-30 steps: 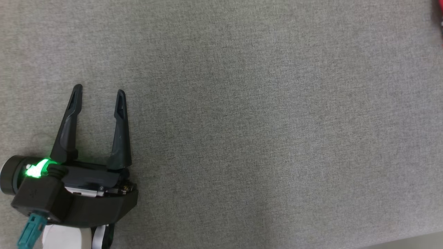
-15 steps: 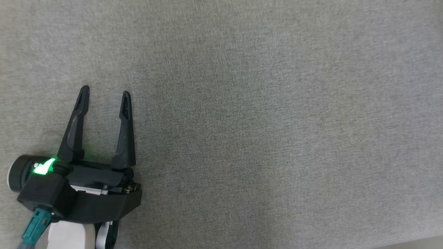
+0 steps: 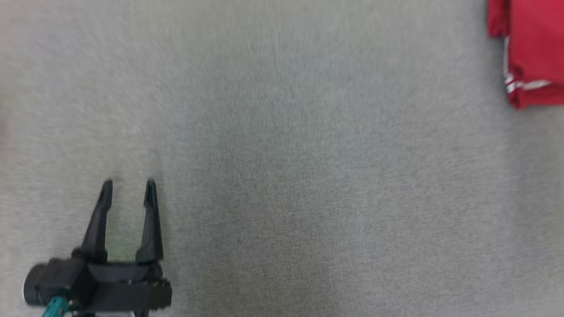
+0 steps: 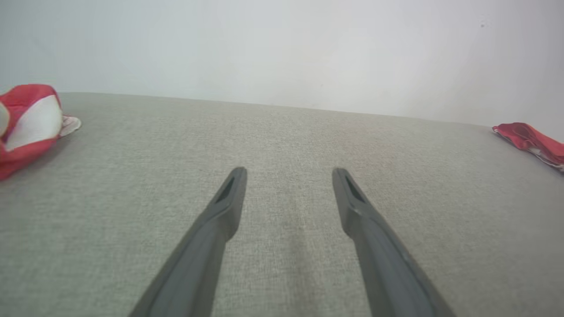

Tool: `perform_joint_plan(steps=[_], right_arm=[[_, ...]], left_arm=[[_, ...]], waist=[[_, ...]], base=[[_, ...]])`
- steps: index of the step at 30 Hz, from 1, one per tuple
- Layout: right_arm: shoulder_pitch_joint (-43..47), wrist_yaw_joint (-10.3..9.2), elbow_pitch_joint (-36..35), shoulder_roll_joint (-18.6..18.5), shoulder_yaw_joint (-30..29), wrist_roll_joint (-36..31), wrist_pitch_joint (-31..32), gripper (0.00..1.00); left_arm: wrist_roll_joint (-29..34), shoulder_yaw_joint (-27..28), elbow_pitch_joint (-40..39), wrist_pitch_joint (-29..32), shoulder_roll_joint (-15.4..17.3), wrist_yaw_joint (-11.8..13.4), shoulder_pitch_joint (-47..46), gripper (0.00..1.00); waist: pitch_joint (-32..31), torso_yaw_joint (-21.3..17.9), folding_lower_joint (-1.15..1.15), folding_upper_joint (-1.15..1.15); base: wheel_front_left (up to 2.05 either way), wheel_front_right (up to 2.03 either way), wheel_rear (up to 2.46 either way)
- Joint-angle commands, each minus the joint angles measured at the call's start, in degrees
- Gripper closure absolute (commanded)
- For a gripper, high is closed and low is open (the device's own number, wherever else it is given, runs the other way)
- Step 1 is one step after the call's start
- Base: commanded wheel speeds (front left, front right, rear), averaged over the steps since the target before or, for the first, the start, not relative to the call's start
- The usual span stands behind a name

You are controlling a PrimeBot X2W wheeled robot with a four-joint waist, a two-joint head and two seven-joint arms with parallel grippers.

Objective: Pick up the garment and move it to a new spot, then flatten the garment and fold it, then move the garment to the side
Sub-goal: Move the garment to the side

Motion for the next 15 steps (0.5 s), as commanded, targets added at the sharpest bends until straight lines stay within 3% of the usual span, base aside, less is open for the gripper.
perform_joint_plan(steps=[1,15], right_arm=[[3.36,-0.17,-1.58,1.9,-1.22,-1.01,-0.42,0.0],[30.42,-0.17,-18.09,16.25,-12.69,-7.28,-0.55,0.0]], left_arm=[[-0.36,0.53,0.36,-0.02,-0.07,0.09,2.09,0.0],[-1.41,2.18,2.7,-0.02,-0.05,0.01,7.39,0.0]], waist=[[-7.77,0.82,0.0,-0.01],[-16.86,2.9,0.0,-0.01]], base=[[0.0,0.0,0.0],[0.0,0.0,0.0]])
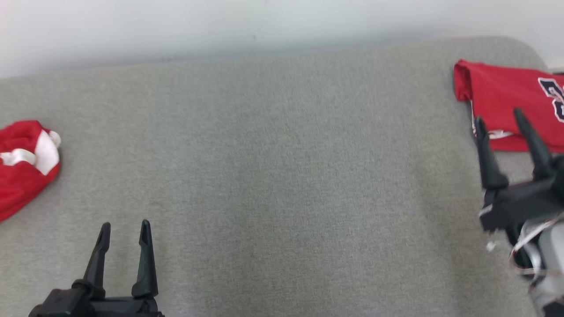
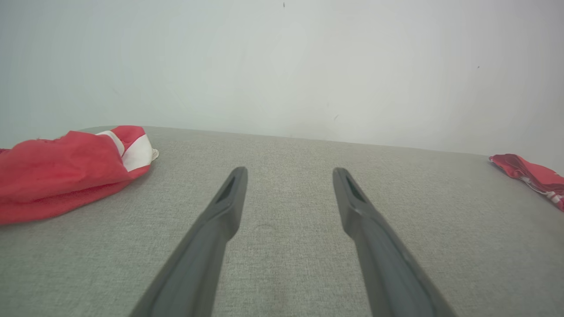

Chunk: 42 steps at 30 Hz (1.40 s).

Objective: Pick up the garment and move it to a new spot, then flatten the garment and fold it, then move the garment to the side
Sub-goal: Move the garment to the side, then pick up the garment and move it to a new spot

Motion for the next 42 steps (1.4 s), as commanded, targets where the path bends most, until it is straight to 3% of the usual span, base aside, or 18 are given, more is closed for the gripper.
perform_joint_plan(steps=[1,10,20,42], right_arm=[[2.14,-0.17,-0.88,0.97,-0.65,-0.55,-0.23,0.0],[15.52,-0.17,-8.48,8.09,-3.0,-1.99,-0.2,0.0],[23.51,-0.17,-11.92,14.0,-4.57,-3.2,-0.16,0.0],[23.86,-0.17,-7.03,16.19,-3.34,-3.91,-0.17,0.0]], left_arm=[[-0.22,0.09,0.38,-0.02,-0.03,-0.09,0.77,0.0],[-0.66,0.84,1.31,-0.02,-0.03,0.1,2.81,0.0],[-0.73,1.28,2.34,-0.02,-0.02,0.08,4.22,0.0],[1.35,1.62,3.79,-0.02,-0.02,-1.71,4.95,0.0]], waist=[[-2.88,1.45,0.01,0.0],[-5.68,1.53,0.01,0.0],[-7.62,1.69,0.01,0.0],[-10.32,3.08,0.01,0.0]], base=[[0.0,0.0,0.0],[0.0,0.0,0.0],[0.0,0.0,0.0],[0.0,0.0,0.0]])
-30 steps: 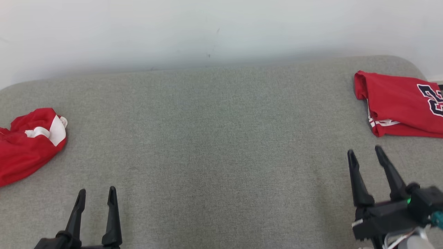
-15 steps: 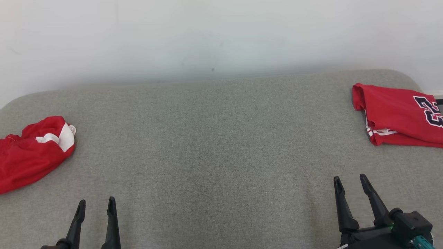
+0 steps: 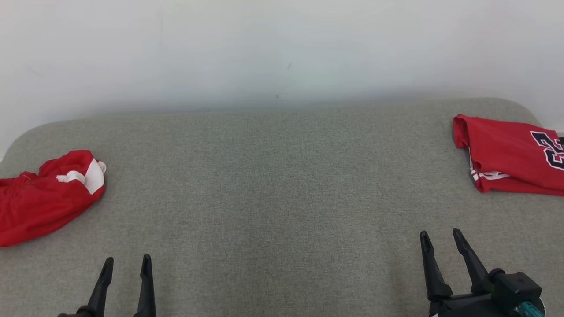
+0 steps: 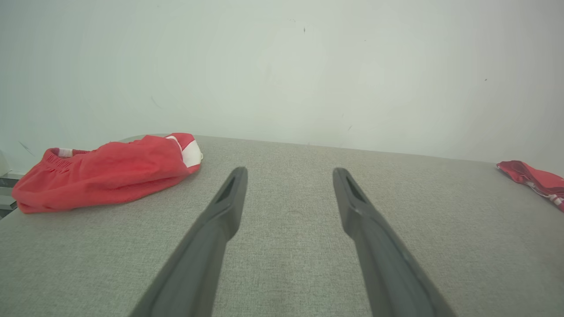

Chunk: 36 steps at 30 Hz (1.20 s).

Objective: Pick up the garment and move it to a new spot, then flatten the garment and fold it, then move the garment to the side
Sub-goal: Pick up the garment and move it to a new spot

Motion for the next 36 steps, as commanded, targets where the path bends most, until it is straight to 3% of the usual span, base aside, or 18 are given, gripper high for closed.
perform_joint_plan(steps=[1,15,36], right_arm=[[0.22,-0.17,0.1,0.17,-0.07,-0.26,-0.06,0.0],[0.92,-0.17,0.56,0.24,-0.37,0.23,-0.06,0.0],[-0.09,-0.17,1.11,-0.95,-0.07,0.05,-0.05,0.0]], left_arm=[[0.36,0.21,0.0,-0.02,0.0,-0.24,0.36,0.0],[0.43,0.93,-0.17,-0.02,0.01,-0.07,-0.13,0.0],[-1.46,3.51,-0.59,-0.02,-0.01,1.95,0.27,0.0]], waist=[[0.03,-0.03,0.0,0.0],[0.5,2.28,0.0,0.0],[2.95,20.06,0.0,0.0]], base=[[0.0,0.0,0.0],[0.0,0.0,0.0],[0.0,0.0,0.0]])
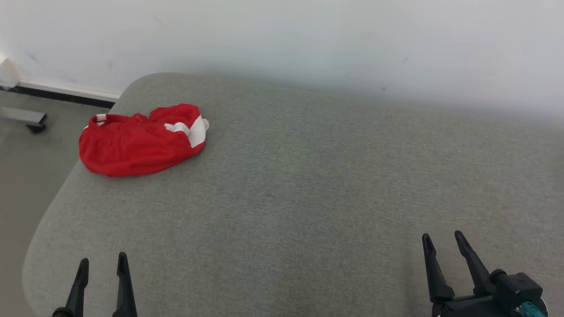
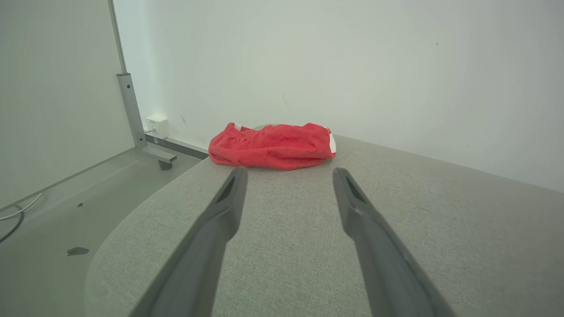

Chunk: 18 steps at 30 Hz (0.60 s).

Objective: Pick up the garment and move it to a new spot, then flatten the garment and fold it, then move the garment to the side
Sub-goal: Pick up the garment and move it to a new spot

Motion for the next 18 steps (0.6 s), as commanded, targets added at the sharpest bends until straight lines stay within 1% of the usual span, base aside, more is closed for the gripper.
perform_joint_plan(steps=[1,9,16,18], right_arm=[[-0.14,-0.17,0.15,-0.34,0.17,-0.22,-0.04,0.0],[-0.49,-0.17,0.62,-0.5,1.11,-0.45,-0.04,0.0],[-0.55,-0.17,1.15,-0.76,1.65,-0.33,-0.04,0.0],[-0.6,-0.17,1.27,-0.71,1.83,-0.31,-0.04,0.0]], left_arm=[[-0.38,-0.01,-0.06,-0.02,0.0,0.25,0.58,0.0],[-0.6,0.16,0.57,-0.02,0.0,0.64,0.99,0.0],[-1.19,1.06,0.91,-0.02,0.0,0.61,1.3,0.0],[-1.2,1.17,0.89,-0.02,0.0,0.75,1.4,0.0]], waist=[[0.67,4.43,-0.01,0.0],[0.5,9.97,-0.01,0.0],[0.17,12.7,-0.01,0.0],[0.08,12.84,-0.01,0.0]], base=[[0.0,0.0,0.0],[0.0,0.0,0.0],[0.0,0.0,0.0],[0.0,0.0,0.0]])
